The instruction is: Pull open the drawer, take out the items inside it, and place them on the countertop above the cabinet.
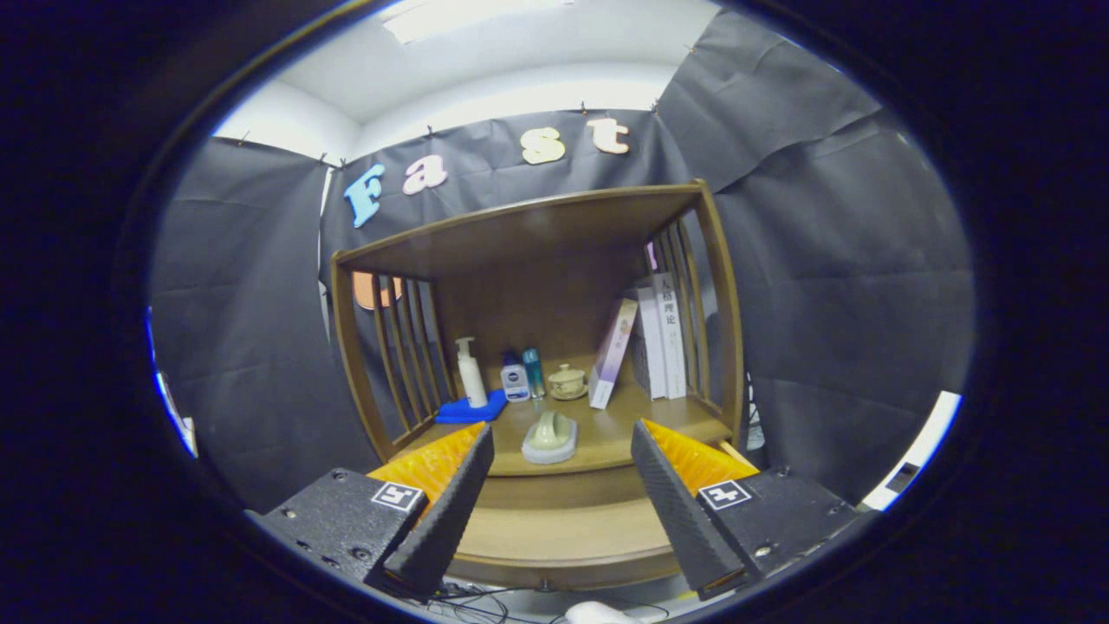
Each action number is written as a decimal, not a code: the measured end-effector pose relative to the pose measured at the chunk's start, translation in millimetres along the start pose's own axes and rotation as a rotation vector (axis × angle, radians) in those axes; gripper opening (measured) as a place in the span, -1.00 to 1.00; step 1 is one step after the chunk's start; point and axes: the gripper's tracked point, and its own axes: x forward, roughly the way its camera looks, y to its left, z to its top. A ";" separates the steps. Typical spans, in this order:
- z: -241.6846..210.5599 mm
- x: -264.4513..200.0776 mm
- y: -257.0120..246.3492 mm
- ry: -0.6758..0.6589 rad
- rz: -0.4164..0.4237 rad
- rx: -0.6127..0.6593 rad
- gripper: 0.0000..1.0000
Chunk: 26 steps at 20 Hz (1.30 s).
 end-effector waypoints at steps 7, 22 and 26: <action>-69.6 -35.1 -10.4 -0.015 -0.018 -0.087 1.00; -195.6 -7.4 -1.5 0.138 -0.044 -0.123 1.00; -197.4 0.8 0.4 0.129 -0.066 -0.106 1.00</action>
